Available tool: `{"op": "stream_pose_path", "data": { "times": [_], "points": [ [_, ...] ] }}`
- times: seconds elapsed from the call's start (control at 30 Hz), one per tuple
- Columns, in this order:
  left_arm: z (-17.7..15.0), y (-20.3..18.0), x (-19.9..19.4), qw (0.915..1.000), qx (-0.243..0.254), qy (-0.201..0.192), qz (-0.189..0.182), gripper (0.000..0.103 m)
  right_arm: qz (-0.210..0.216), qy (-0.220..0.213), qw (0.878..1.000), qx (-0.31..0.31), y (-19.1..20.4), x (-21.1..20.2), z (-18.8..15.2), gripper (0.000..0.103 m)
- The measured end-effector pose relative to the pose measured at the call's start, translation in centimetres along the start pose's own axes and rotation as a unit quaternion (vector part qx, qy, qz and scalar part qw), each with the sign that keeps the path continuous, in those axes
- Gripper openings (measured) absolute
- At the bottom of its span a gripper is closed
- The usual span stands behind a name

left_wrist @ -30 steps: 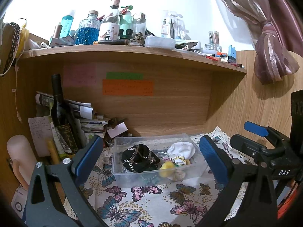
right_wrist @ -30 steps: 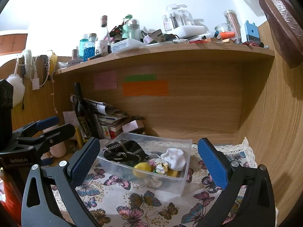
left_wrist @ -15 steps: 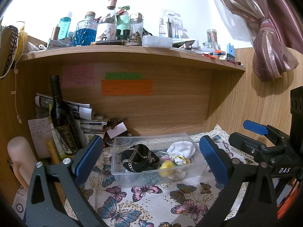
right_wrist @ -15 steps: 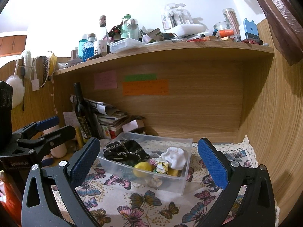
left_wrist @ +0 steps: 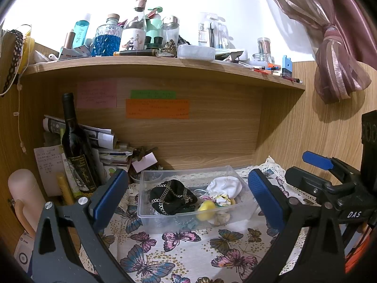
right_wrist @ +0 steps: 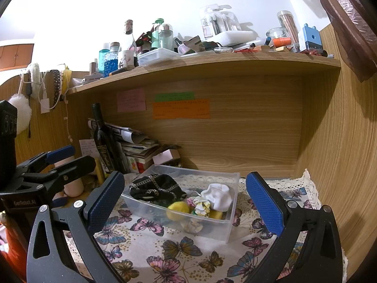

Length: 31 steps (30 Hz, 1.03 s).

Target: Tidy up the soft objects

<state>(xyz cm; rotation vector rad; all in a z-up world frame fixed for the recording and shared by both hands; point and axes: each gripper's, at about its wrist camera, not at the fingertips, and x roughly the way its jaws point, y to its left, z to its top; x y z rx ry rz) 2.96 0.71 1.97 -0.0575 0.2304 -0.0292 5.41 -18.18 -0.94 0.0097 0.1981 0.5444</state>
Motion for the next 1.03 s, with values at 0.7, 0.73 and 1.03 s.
{"op": "stream_pose_path", "data": {
  "times": [0.7, 0.73, 1.03],
  "points": [
    [0.0, 0.3, 0.5, 0.9997, -0.005, 0.015, -0.017, 0.103, 0.001, 0.003, 1.0, 0.0, 0.1, 0.1, -0.1, 0.103],
    [0.0, 0.3, 0.5, 0.9998, -0.004, 0.015, -0.016, 0.103, 0.001, 0.004, 1.0, 0.0, 0.2, 0.0, -0.1, 0.103],
    [-0.2, 0.4, 0.9, 0.9992, -0.008, 0.028, -0.026, 0.103, 0.004, 0.01, 1.0, 0.004, 0.2, 0.4, -0.3, 0.103]
  ]
}}
